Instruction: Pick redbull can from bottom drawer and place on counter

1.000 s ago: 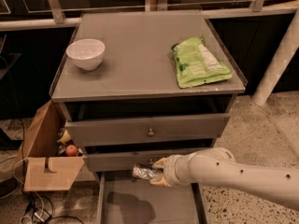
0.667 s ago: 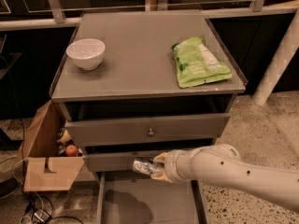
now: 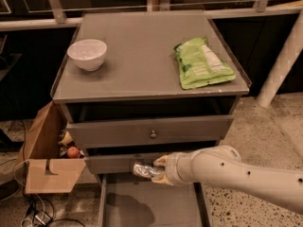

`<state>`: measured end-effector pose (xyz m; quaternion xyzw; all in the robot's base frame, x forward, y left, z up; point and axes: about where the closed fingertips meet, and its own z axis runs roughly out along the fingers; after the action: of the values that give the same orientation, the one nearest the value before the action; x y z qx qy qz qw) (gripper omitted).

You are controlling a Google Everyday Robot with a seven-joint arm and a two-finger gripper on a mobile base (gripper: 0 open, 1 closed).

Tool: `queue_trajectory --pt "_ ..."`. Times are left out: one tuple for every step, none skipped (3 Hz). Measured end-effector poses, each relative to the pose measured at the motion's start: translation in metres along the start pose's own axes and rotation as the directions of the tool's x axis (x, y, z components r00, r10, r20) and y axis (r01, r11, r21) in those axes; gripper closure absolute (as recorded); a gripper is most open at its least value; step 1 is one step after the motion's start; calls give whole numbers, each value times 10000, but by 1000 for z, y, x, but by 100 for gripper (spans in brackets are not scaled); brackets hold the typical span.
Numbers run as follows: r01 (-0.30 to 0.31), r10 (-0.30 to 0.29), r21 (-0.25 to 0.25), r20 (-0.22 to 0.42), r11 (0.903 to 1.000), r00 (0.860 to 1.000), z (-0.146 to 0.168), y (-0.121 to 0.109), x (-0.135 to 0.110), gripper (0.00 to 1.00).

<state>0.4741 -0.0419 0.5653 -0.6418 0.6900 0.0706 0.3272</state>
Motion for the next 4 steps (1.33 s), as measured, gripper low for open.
queue_trajectory --pt "426 -427 384 8 9984 9991 -26 -7 -17 100" --pt "1067 -1054 861 -196 9906 9942 -57 -22 -41 100" --pt "1610 -1578 1317 -342 9781 9869 -82 -38 -65 100" --pt "1636 -1602 1336 -356 9774 9864 -83 -38 -66 100"
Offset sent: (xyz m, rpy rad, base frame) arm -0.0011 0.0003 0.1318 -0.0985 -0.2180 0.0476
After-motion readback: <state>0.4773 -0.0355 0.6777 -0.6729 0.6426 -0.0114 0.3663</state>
